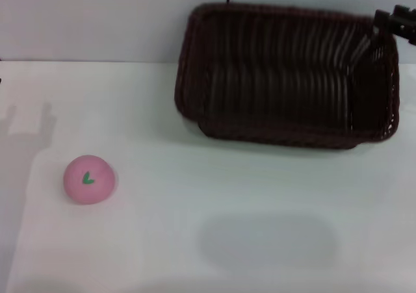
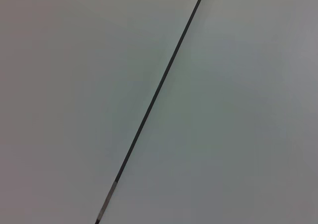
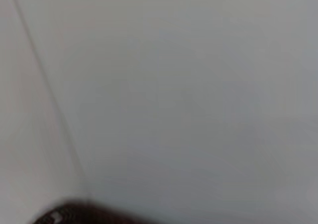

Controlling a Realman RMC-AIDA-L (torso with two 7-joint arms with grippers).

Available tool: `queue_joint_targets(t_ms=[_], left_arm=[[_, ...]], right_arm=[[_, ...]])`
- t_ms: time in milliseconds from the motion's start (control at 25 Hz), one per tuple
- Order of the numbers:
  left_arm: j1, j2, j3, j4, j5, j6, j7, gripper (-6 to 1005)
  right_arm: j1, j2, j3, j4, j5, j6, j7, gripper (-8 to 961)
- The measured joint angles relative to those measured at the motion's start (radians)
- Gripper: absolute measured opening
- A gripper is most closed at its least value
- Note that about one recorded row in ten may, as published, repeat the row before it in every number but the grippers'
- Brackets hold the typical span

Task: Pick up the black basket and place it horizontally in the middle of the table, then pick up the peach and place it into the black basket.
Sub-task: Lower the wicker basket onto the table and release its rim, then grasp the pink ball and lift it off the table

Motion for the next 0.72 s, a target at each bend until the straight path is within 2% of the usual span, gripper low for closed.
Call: queue_joint_targets(t_ms=[80,320,440,560,720], left_arm=[[0.001,0.000,0.000,-0.003,0.000,0.000,0.001,693],[0.008,0.000,0.002,-0.005,0.000,0.000,0.001,692],[0.011,0.001,0.004,-0.004,0.000,0.000,0.001,691],[0.011,0.003,0.019,0.002,-0.001,0.003,0.001,691],[0.009,0.006,0.049,0.008,0.000,0.007,0.000,690]], right_arm=[[0.000,0.000,0.021,0.000,0.001,0.008,-0.017,486],[-0.024,0.003,0.178,0.001,0.009,0.009,-0.093,609],[-0.058,0.014,0.193,0.002,0.042,-0.025,-0.106,615],[-0.098,0.031,0.196,0.003,0.107,-0.066,-0.125,621],[-0.181,0.073,0.200,0.007,0.265,-0.151,-0.216,620]])
